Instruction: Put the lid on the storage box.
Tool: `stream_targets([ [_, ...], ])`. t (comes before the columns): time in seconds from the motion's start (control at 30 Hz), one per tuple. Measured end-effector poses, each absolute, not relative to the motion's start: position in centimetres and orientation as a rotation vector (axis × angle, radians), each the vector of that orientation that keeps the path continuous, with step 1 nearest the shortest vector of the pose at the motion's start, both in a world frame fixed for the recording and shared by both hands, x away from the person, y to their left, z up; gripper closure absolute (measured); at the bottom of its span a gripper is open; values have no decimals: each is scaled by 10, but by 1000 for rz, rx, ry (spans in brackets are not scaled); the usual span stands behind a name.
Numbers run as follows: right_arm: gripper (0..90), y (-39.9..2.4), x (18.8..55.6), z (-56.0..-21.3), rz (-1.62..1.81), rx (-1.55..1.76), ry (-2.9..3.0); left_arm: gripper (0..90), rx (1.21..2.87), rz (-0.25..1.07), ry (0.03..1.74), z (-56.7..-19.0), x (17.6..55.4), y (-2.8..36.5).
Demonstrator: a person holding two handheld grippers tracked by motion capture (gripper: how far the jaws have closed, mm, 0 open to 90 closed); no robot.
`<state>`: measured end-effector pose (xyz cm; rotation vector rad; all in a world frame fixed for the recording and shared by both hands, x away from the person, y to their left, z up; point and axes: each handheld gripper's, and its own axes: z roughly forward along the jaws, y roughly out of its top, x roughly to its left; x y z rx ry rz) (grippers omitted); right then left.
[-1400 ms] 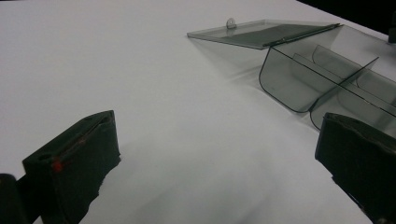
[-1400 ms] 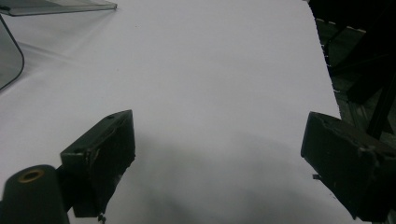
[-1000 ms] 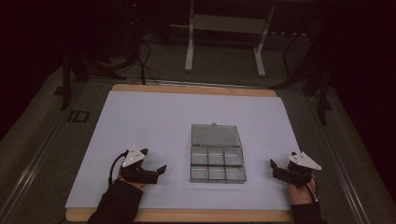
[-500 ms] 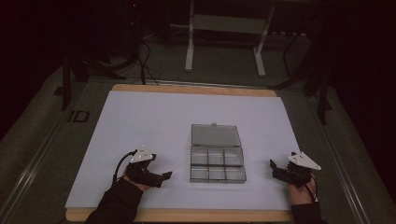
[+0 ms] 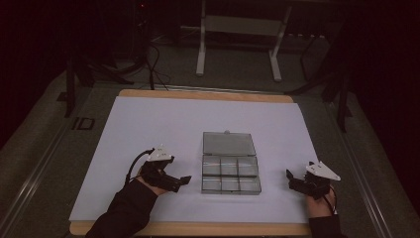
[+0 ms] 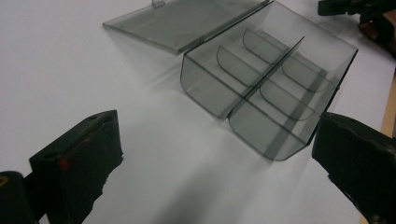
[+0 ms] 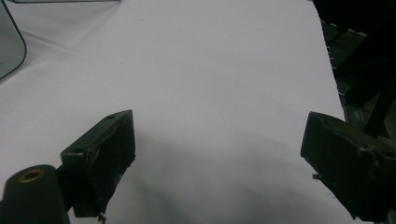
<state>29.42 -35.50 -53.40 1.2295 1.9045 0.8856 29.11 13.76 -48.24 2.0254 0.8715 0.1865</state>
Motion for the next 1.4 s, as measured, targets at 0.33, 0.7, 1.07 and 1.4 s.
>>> stream_targets([
  [0.33,100,-355,294,-534,893,1230,1903,34,2035,201,894,-465,309,128],
  [0.7,100,-355,294,-534,890,1222,1907,34,2034,210,948,-454,332,115],
  [1.07,100,-355,294,-534,891,1220,1908,49,2043,212,979,-450,361,92],
  [1.4,100,-355,293,-534,894,1216,1912,58,2038,179,1040,-456,386,76],
])
